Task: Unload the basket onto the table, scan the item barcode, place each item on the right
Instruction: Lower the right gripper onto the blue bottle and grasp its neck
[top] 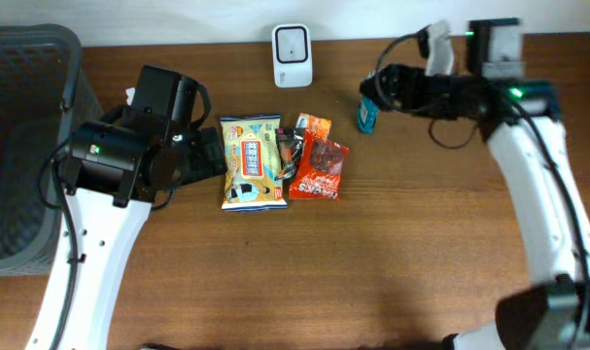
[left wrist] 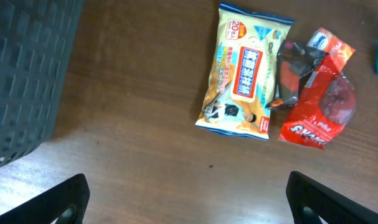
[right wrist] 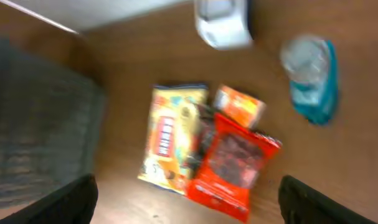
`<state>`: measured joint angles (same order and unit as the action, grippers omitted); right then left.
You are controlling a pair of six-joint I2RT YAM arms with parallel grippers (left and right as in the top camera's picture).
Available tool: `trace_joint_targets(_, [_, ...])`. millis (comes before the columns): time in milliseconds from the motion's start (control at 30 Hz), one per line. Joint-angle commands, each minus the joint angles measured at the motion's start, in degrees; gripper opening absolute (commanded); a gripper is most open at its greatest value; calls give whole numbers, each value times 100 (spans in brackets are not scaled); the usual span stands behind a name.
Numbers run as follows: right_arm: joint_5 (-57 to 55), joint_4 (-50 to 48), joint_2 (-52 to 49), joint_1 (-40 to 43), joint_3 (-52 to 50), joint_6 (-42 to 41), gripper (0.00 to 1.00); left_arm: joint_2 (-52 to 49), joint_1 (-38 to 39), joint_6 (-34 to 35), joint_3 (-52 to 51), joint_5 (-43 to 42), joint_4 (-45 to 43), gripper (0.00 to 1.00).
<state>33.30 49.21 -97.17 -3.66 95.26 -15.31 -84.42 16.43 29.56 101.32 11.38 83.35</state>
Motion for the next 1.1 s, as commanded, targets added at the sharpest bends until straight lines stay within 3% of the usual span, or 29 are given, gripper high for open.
trace_joint_targets(0, [-1912,654,-442,-238,820,-120,94,33,-4,-50,17,0,-11,99])
trace_joint_targets(67, [-2328,743,-909,-243,1585,260,96,35,-4,-50,17,0,-13,99])
trace_joint_targets(233, [-2485,-966,-1600,-317,1552,651,99,35,-4,-50,17,0,-11,99])
trace_joint_targets(300, [-2527,-1128,-1969,-348,1552,660,95,35,-4,-50,17,0,-11,99])
trace_joint_targets(367, [-2653,-1318,-2317,-352,1552,804,74,35,-4,-50,17,0,-11,99])
trace_joint_targets(500, [-2647,-1392,-2524,-348,1543,894,67,35,-4,-50,17,2,-11,99])
trace_joint_targets(800, [-2002,-863,-2538,-385,1528,1646,66,35,-4,-50,17,0,-11,99])
trace_joint_targets(833, [-2068,-859,-2538,-385,1528,1637,47,35,-4,-50,17,0,-11,99])
trace_joint_targets(867, [-2256,-850,-2538,-385,1528,1589,40,35,-4,-50,17,0,-11,99])
trace_joint_targets(1000, [-2826,-850,-2538,-382,1528,719,36,35,-4,-50,17,0,-11,99])
trace_joint_targets(1067, [-3305,-800,-2535,-382,1532,-210,32,35,-4,-50,17,0,-11,99])
